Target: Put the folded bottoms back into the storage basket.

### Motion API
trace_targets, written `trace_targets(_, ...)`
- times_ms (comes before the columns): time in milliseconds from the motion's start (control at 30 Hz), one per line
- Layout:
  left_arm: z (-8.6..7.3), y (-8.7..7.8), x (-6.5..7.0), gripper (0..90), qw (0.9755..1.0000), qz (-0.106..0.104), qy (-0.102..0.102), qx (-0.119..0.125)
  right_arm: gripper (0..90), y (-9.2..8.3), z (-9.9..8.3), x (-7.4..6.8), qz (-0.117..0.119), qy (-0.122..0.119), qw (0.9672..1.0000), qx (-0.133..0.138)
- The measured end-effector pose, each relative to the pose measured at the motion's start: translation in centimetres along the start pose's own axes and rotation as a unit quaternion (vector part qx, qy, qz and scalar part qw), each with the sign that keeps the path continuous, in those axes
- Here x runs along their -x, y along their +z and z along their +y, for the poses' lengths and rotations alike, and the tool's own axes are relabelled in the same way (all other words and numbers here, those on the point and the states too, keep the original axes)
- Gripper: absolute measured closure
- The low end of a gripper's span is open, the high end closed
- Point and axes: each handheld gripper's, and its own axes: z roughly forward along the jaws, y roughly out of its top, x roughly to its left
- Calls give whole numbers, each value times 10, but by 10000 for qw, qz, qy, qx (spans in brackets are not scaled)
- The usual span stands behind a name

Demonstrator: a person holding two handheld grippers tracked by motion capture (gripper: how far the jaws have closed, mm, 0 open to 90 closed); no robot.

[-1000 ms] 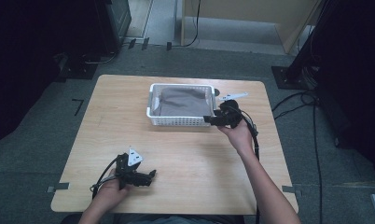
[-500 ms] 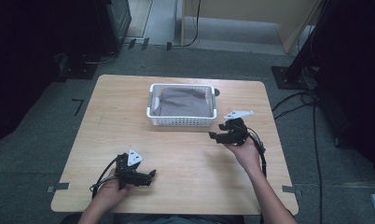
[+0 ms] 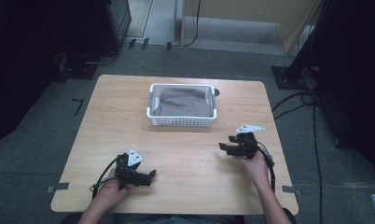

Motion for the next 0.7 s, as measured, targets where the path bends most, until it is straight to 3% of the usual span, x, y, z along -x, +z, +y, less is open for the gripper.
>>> trace_targets(167,0,0,0,0,10000,-1,-3,4,405,1,-13,6,-75,188,9998,26)
trace_targets(300,-1,-1,0,0,10000,8,-2,-9,411,4,-21,1,-614,-59,9979,-175)
trace_targets(433,-1,-1,0,0,10000,11,4,-12,381,7,-26,0,-619,-89,9980,0)
trace_targets(567,-1,-1,0,0,10000,13,4,-11,310,13,-31,-4,-653,-344,9970,229)
trace_targets(700,-1,-1,0,0,10000,13,5,-11,288,16,-30,-5,-653,-328,9969,288)
